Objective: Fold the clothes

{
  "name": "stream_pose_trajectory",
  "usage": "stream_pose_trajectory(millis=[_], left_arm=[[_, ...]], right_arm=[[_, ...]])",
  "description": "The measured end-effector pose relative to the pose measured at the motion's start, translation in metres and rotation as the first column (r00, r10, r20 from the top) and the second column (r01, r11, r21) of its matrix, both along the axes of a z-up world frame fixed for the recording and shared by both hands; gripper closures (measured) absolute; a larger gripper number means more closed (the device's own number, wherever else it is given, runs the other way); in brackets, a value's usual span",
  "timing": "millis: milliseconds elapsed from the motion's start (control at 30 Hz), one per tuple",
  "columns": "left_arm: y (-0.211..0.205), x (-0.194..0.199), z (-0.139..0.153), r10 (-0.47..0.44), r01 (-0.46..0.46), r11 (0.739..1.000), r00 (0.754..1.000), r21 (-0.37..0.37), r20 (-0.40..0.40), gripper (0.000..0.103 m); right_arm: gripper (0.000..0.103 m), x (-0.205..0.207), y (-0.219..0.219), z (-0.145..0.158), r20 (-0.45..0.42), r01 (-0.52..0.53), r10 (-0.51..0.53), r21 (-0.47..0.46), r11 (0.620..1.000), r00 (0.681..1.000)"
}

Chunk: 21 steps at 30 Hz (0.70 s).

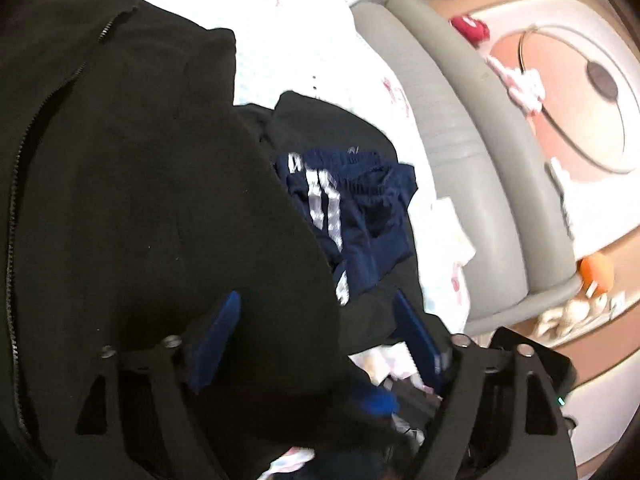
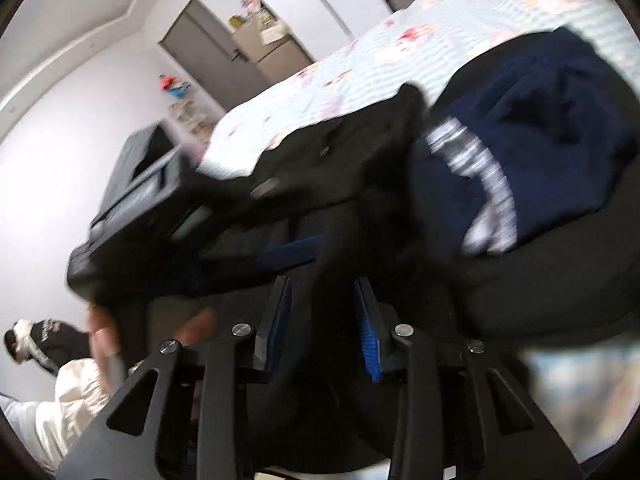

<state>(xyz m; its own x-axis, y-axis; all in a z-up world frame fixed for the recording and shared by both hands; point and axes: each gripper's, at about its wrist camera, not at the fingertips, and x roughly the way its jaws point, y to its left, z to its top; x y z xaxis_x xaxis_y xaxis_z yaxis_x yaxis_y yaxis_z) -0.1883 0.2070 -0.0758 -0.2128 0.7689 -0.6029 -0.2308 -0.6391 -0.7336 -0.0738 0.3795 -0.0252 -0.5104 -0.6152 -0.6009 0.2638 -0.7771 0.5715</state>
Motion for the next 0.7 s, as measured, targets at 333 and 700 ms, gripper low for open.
stream_pose_trajectory(millis=[333,700], left_arm=[[-0.09,0.039,0.02,0.267,-0.288,0.95,0.95,-0.119,-0.164,0.083],[-0.213,0.104,-0.024,0.431,-0.436,0.878,0.9,-0.201,-0.068,0.048]], right_arm=[[0.063,0.036,-0.013,-0.021,0.055,-0.074,0.076,-0.034,0.997,0.996],[0.059,0.066,0.0,-0.041,0.132,-0.046,0.025,0.155,0.987,0.991]])
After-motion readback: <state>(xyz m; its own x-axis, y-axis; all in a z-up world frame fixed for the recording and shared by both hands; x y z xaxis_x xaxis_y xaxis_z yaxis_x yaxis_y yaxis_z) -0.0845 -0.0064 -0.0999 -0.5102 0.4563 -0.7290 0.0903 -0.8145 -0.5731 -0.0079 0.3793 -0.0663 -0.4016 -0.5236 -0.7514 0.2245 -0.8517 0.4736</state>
